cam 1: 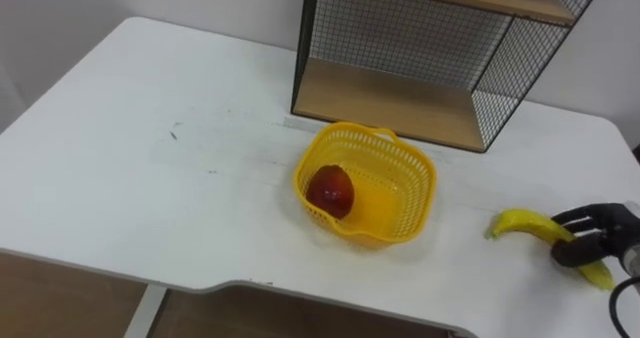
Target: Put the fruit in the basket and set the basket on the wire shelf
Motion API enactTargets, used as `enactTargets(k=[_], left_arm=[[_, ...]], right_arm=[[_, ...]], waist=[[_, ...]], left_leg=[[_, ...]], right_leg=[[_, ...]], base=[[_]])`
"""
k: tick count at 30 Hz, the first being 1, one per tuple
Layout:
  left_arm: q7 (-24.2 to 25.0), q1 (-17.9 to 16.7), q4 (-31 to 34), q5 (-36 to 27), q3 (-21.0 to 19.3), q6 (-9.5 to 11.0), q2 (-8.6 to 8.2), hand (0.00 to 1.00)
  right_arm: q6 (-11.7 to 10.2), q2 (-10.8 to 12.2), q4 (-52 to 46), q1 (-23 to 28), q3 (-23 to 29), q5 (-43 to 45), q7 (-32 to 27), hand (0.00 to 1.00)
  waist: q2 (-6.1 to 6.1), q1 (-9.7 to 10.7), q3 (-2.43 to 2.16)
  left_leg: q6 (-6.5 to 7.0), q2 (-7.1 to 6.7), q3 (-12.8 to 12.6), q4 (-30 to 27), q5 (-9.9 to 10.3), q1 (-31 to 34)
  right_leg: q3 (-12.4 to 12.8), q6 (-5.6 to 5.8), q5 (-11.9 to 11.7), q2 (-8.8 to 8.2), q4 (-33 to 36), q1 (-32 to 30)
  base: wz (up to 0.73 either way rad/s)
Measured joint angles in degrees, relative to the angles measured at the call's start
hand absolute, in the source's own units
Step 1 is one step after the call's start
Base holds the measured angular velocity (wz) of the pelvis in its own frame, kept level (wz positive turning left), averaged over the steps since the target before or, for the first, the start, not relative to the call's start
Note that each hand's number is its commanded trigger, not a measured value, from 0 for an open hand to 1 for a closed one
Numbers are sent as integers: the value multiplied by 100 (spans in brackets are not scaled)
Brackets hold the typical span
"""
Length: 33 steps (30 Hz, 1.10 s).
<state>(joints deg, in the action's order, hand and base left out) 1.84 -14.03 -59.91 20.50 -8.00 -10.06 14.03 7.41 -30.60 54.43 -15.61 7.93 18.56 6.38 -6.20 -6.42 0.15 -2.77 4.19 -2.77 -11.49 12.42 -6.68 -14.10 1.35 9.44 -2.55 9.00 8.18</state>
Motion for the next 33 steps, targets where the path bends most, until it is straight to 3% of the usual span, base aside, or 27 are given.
enactTargets(k=[8,20,25,29,33], left_arm=[[2,51,-107,7,1,6,-5,0],[-3,60,-98,-4,38,13,-8,0],[0,84,-86,-20,176,77,6,0],[2,114,-90,-9,270,146,-5,0],[7,118,-70,-18,246,161,9,0]], right_arm=[[-46,17,-2,111,-8,8,-87,100],[-49,131,-47,124,7,103,-206,100],[-36,190,-294,144,-4,-50,-214,100],[-31,240,-976,310,-234,-76,-109,100],[-25,452,-2262,745,-279,-109,113,100]], waist=[[82,-18,1],[39,13,-25],[48,44,-26],[74,38,-15],[85,73,-27]], left_leg=[[-9,17,-1,12,28,-99],[-6,10,-9,-23,26,-101],[-5,11,-55,-9,25,-97],[-4,23,-199,25,25,-86],[4,14,-257,87,19,-70]], right_leg=[[-11,-2,-1,3,57,99],[5,-3,-2,3,-22,94],[130,-3,-1,14,10,76],[283,-4,-2,20,88,-54],[318,-3,-1,13,100,-139]], base=[[0],[0],[-7],[-18],[-7]])
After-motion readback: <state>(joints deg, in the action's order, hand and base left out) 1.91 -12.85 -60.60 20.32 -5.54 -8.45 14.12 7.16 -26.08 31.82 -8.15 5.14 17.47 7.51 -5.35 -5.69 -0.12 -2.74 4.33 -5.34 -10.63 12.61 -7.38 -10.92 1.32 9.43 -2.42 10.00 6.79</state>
